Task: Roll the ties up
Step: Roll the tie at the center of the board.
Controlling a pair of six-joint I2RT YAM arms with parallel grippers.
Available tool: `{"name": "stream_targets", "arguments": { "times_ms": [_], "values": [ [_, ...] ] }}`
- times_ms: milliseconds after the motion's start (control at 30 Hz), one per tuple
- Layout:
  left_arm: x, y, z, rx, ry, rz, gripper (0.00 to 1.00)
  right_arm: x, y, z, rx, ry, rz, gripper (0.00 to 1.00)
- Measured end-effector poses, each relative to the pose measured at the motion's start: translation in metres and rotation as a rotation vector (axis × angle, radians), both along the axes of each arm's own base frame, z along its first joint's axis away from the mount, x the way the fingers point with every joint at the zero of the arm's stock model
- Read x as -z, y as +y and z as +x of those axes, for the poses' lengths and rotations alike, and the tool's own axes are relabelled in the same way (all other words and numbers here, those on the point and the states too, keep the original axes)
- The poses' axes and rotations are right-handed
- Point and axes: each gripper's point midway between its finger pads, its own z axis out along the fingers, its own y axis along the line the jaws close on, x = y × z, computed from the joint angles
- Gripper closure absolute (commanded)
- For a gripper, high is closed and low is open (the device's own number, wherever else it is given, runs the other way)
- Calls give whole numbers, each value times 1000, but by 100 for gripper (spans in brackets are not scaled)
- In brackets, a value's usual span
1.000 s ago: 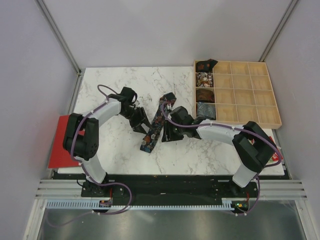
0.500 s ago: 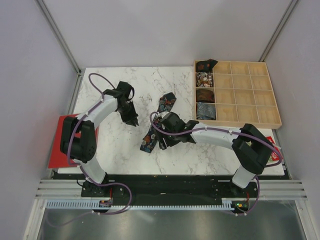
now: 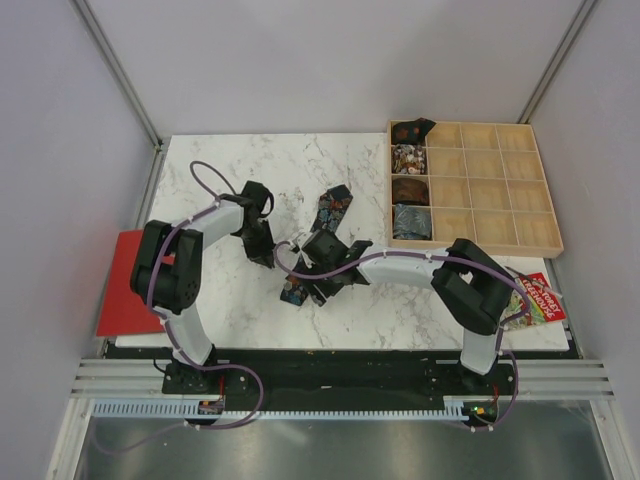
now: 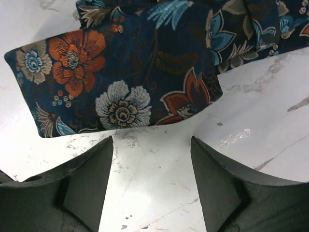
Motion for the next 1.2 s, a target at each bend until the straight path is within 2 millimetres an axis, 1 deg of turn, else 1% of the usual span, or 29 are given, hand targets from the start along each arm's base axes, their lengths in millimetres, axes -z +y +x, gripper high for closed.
{"name": "stream_targets", "arguments": {
  "times_ms": [100, 300, 367, 467, 567, 667, 767, 900, 1100, 1200],
  "values": [
    [6, -9, -2, 19, -11, -33, 88, 1, 2, 1, -28, -10, -5, 27],
    [7, -18, -3, 35, -31, -78, 88, 2, 7, 4, -77, -36, 8, 27],
    [7, -25, -6, 46, -43, -104, 88, 2, 10, 5, -96, -47, 22, 28],
    [6, -42, -14, 70, -44, -163, 89, 2, 17, 7, -124, -70, 63, 29],
    [6, -61, -29, 97, -17, -229, 89, 1, 25, 8, -151, -83, 103, 29],
    [6, -73, -41, 107, 11, -275, 89, 1, 31, 8, -175, -87, 126, 29],
    [6, -77, -46, 100, 31, -300, 89, 2, 33, 8, -186, -88, 133, 29],
    [6, -78, -47, 90, 39, -307, 89, 2, 34, 8, -197, -90, 134, 29],
    [4, -74, -48, 81, 52, -280, 89, 1, 34, 8, -198, -93, 132, 27],
    [2, -72, -49, 77, 62, -257, 89, 0, 30, 8, -183, -95, 117, 25]
  ]
}}
